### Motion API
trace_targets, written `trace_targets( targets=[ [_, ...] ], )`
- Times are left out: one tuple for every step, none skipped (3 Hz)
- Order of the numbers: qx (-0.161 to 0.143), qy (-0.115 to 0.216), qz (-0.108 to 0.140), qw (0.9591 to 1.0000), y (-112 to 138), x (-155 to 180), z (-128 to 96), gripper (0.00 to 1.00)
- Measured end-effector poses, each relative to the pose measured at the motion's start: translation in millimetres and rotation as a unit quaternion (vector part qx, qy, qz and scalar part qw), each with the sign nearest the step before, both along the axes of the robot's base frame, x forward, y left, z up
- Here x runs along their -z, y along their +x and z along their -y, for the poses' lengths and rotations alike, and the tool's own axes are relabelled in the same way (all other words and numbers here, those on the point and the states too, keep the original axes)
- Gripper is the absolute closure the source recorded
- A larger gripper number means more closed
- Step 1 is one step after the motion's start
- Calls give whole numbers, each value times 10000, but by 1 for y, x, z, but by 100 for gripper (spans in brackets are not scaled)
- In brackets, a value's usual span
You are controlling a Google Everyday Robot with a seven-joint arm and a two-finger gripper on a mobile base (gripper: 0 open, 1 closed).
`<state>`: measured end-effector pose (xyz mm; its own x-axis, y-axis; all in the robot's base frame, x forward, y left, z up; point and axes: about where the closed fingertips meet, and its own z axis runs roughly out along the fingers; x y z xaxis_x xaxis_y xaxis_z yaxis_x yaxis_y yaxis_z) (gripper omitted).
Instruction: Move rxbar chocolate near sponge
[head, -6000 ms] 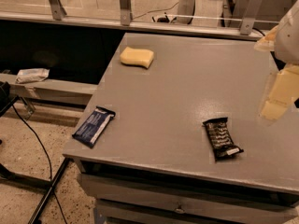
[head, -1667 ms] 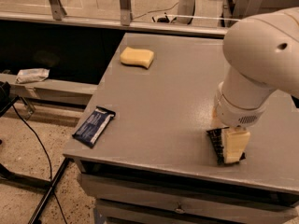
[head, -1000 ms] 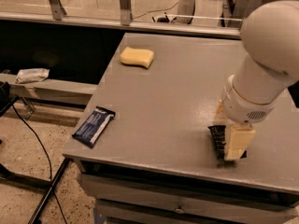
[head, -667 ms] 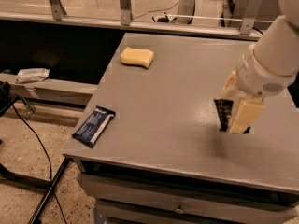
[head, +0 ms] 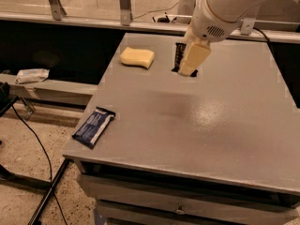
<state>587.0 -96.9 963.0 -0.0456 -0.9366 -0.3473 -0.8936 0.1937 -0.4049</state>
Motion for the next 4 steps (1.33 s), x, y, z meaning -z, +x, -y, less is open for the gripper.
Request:
trace_targets(
  targets=[
    [-35, -31, -18, 10000, -2, 1, 1, 100],
    [-90, 180, -122, 9997, 22, 15, -10, 100],
    [9, 416, -290, 9987, 82, 42, -26, 100],
    [216, 717, -385, 9964, 139, 65, -44, 87]
  ],
)
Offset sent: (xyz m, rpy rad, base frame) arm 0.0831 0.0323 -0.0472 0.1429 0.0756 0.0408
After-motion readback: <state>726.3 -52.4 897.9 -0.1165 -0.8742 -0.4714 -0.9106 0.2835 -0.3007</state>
